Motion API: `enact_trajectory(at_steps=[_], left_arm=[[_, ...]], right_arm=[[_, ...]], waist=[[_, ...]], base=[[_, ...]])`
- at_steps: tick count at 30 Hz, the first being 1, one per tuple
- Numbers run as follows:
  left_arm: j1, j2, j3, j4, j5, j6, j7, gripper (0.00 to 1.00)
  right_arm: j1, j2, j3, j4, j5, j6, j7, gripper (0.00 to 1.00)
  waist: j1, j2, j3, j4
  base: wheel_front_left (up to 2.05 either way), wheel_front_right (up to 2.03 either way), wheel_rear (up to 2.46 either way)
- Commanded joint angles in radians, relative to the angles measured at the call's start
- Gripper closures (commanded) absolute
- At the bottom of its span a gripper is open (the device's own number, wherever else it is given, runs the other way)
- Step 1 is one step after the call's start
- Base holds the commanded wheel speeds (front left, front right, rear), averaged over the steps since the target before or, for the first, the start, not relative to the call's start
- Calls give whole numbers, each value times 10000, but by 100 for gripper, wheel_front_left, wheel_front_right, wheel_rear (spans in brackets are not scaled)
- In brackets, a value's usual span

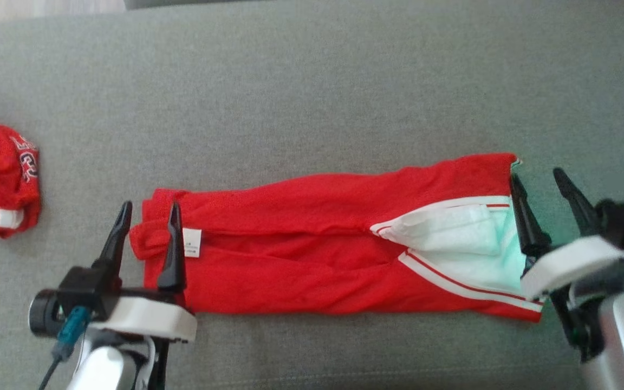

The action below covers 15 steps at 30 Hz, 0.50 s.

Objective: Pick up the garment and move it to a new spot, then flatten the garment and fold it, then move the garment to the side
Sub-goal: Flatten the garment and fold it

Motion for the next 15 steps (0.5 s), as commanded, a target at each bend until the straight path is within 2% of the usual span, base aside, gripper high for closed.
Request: enact_trajectory(at_steps=[1,7,15], left_arm=[[-475,99,390,-304,-21,-6,-72,0],[-939,-24,337,-107,5,-143,-121,0],[-1208,-276,395,179,21,-286,-169,0]], right_arm=[[-257,-234,175,-178,56,71,138,0],[-688,-411,142,603,655,71,1943,0],[-28,-362,-258,-448,1435,71,4478,0]], waist=[[0,0,224,70],[0,0,805,248],[0,0,1145,340]], base=[[0,0,0],[0,0,0],[0,0,0]])
